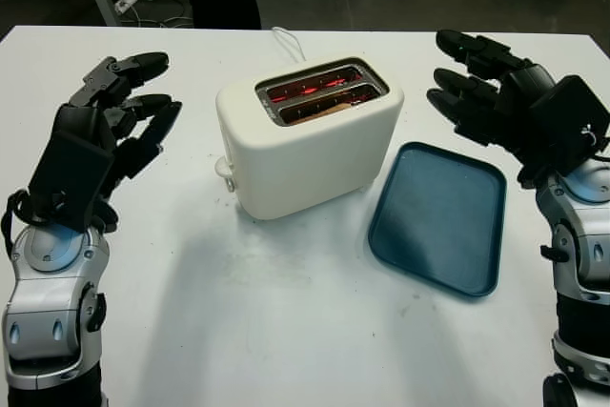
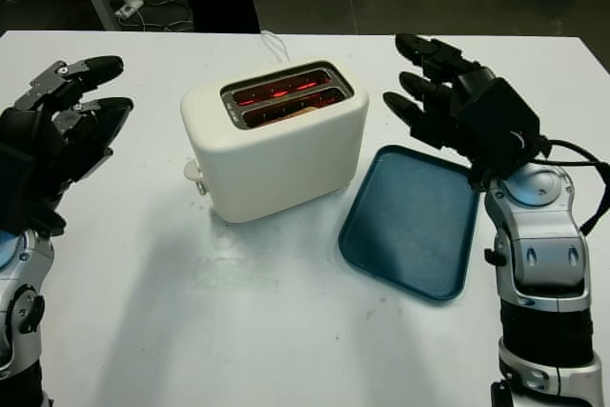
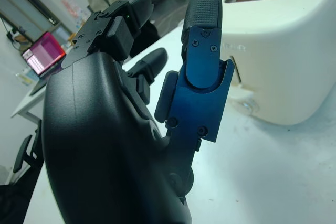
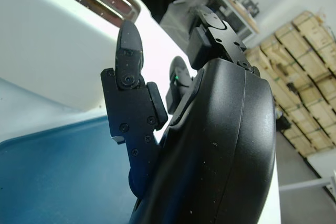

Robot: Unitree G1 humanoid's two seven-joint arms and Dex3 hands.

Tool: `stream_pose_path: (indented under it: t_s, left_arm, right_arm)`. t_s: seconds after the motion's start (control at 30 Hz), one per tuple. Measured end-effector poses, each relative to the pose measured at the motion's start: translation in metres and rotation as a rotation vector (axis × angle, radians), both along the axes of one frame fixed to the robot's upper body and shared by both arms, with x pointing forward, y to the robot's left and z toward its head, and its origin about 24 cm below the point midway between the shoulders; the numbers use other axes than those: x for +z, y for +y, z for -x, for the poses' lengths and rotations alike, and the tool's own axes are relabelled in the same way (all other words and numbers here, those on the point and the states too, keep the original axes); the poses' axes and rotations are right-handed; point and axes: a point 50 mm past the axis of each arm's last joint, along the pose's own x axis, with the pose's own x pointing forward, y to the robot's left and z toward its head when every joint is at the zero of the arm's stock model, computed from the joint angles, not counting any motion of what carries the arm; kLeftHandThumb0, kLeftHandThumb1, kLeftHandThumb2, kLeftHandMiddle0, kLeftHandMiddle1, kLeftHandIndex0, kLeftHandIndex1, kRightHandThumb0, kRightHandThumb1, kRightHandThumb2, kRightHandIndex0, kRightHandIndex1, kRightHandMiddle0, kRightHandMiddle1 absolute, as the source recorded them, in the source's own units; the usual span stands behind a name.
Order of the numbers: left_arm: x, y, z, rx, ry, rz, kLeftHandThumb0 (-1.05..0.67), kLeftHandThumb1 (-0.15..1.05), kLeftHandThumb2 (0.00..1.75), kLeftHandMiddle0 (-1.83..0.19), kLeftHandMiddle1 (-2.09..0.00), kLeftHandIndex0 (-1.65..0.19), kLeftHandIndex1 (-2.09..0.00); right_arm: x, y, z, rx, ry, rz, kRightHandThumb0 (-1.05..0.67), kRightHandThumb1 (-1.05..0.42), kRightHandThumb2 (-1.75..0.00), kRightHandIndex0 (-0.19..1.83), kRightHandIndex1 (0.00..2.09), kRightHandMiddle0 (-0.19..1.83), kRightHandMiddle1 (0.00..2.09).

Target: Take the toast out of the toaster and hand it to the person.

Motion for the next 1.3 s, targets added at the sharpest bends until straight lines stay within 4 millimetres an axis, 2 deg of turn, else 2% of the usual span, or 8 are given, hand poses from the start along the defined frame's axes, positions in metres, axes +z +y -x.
stream_pose_path:
  t_s: [0.9, 1.0, 1.07, 1.17, 1.3]
  left_arm:
    - [0.000, 0.000, 0.000, -0.001, 0.002, 0.000, -0.69, 0.92, 0.20, -0.21, -0.92, -0.32, -0.58]
    - [0.000, 0.000, 0.000, -0.002, 0.002, 0.002, -0.70, 0.92, 0.19, -0.20, -0.92, -0.32, -0.58]
    - [0.000, -0.001, 0.000, -0.002, 0.001, 0.002, -0.70, 0.92, 0.20, -0.21, -0.93, -0.33, -0.58]
    - [0.000, -0.001, 0.000, -0.004, -0.005, 0.000, -0.70, 0.92, 0.20, -0.20, -0.93, -0.32, -0.58]
    - [0.001, -0.001, 0.000, -0.005, -0.011, 0.000, -0.70, 0.92, 0.20, -0.19, -0.93, -0.32, -0.58]
  right_arm:
    - [-0.001, 0.000, -0.001, -0.006, 0.003, 0.015, -0.35, -0.92, -0.30, 0.31, 0.01, 0.32, 0.01]
    - [-0.001, -0.001, -0.002, -0.008, 0.007, 0.018, -0.39, -0.92, -0.18, 0.32, 0.02, 0.32, 0.01]
    - [0.000, -0.002, -0.005, -0.011, 0.007, 0.017, -0.31, -0.91, -0.08, 0.31, 0.01, 0.31, 0.00]
    - [0.014, -0.004, -0.014, -0.001, -0.050, 0.040, -0.27, -0.84, -0.02, 0.40, 0.05, 0.36, 0.03]
    - [0.052, 0.000, -0.030, 0.056, -0.196, 0.099, -0.24, -0.71, -0.01, 0.63, 0.17, 0.57, 0.13]
